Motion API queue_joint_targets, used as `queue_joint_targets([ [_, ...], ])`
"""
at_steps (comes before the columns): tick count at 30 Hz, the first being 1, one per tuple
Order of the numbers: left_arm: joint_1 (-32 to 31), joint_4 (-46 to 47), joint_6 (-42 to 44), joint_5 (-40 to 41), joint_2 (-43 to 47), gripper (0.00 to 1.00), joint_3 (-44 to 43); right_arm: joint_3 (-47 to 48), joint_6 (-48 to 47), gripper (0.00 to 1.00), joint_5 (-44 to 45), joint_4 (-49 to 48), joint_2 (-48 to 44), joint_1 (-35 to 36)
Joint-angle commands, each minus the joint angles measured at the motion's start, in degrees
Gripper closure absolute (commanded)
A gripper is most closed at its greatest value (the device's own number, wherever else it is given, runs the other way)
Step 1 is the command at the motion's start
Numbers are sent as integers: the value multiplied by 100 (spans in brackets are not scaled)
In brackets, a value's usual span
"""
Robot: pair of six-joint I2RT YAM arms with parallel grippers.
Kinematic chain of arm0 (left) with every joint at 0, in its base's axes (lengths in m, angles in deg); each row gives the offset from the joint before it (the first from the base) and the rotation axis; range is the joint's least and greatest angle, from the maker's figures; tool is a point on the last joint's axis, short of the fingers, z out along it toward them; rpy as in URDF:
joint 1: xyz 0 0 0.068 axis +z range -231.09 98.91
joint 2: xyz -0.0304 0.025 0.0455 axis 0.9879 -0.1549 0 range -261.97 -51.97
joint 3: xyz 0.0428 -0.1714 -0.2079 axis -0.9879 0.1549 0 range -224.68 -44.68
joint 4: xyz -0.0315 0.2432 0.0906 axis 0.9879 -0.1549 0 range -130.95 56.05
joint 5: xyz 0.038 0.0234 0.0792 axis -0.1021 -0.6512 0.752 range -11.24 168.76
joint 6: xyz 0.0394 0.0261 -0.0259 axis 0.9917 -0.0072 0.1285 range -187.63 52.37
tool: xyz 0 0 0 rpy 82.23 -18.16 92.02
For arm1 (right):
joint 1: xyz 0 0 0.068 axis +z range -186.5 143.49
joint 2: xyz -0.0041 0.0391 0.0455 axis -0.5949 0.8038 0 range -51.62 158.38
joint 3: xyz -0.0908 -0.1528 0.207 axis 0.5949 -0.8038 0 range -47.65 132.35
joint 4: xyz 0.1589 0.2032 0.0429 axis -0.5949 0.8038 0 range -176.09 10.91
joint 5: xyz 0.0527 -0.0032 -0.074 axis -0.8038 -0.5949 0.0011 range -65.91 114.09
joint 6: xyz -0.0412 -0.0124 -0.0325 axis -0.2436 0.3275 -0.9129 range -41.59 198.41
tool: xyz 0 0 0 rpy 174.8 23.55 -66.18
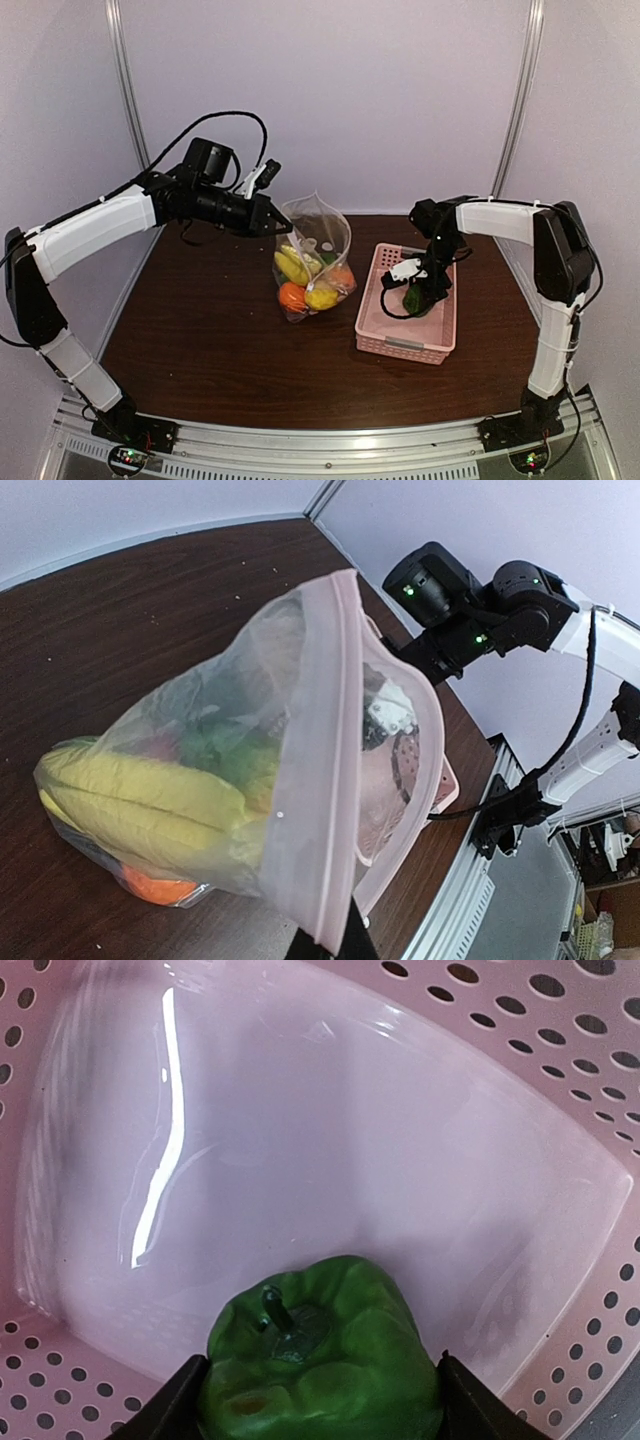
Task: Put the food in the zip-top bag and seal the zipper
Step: Pick up the fake vegetable from the bin, then place the fake vegetable in the zipper food storage bag.
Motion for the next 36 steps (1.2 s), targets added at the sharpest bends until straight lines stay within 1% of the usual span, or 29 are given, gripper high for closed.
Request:
queue_joint_targets([
  [1,9,266,-10,-111,140,100,126,-68,451,39,109,7,-265,-31],
  [5,9,339,20,-172,116,100,194,242,1060,43,-639,418,-643,-98],
  [8,9,374,48,-227,43,100,197,435,1431,46,-1469,808,-953,-90],
  [11,9,383,72,-217,-22,100,177,809,1691,47,-2269,1350,-1069,-74],
  [13,9,415,88,-170,-53,100,157,1232,1831,48,-2724,1693,-1078,-51],
  [16,9,509,74,-120,-114,100,146,1951,2103,49,-3535,1959,-1007,0],
  [20,9,504,47,-249,-357,100,-87,2928,2637,53,-4237,1916,-802,217],
  [22,9,547,-6,-279,-452,100,-166,3143,3039,54,-4404,1578,-800,393],
  [24,9,651,-65,-278,-519,100,-171,3030,3625,54,-4367,853,-939,554],
  [27,9,781,-163,-317,-599,100,-166,2399,4898,53,-4004,-902,-1297,810],
  [29,9,868,-228,-352,-620,100,-162,2035,5464,52,-3888,-1943,-1462,873],
  [30,9,897,-252,-375,-613,100,-166,1938,5646,52,-3809,-2261,-1465,903],
  [33,9,911,-292,-465,-578,100,-213,1854,6071,52,-3626,-2751,-1301,951],
  [36,9,905,-353,-637,-478,100,-236,1926,6255,52,-3334,-2870,-1053,1019],
])
